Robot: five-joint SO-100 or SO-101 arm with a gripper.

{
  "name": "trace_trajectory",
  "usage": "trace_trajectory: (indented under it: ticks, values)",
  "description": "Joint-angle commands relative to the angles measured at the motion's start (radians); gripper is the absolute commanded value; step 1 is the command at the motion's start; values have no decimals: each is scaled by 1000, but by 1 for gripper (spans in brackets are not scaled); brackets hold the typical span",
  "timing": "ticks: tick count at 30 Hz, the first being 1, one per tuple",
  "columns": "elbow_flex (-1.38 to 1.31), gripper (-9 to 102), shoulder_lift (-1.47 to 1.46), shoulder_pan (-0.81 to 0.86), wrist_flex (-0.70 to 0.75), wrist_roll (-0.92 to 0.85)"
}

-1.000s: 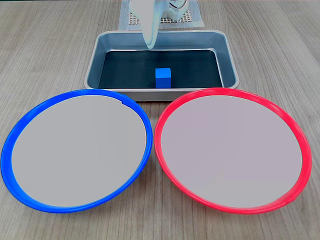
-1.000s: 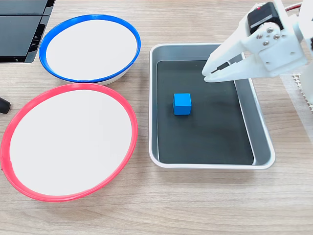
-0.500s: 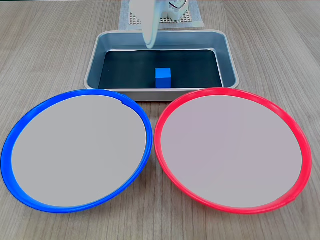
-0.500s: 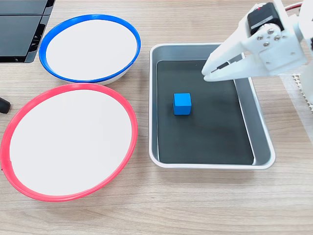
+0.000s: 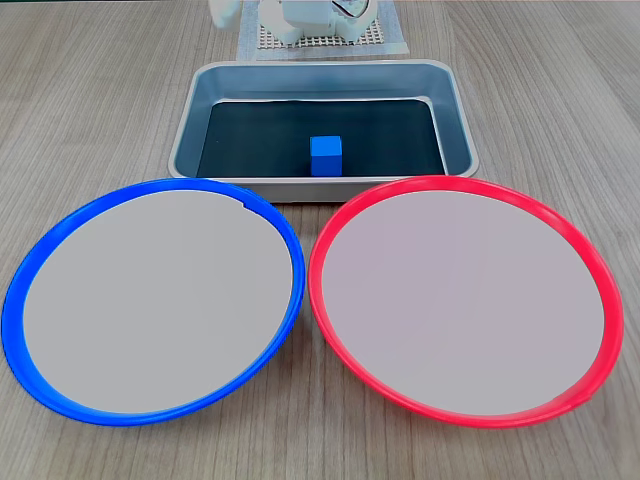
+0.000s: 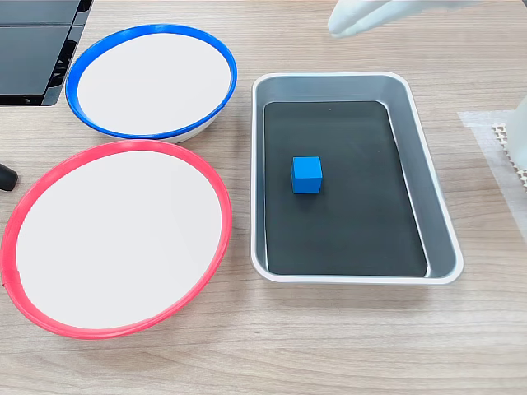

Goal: Move a blue block from tray to blue dish

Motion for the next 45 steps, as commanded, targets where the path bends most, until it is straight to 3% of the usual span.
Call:
trace_trajectory:
  ticks: [1, 7, 12, 19, 29, 36, 39, 45]
  values:
    - [-224, 4, -261, -60, 163, -137]
    - [-403, 13, -580, -115, 282, -584]
    - [-477, 24, -776, -141, 218, -752]
    - [-506, 24, -974, -166, 75, -853]
    - [-520, 23, -1080, -175, 72, -881]
    - [-512, 2, -1074, -190, 84, -836]
    - [-515, 0, -1049, -184, 104, -815]
    - [-689, 0, -939, -187, 370, -689]
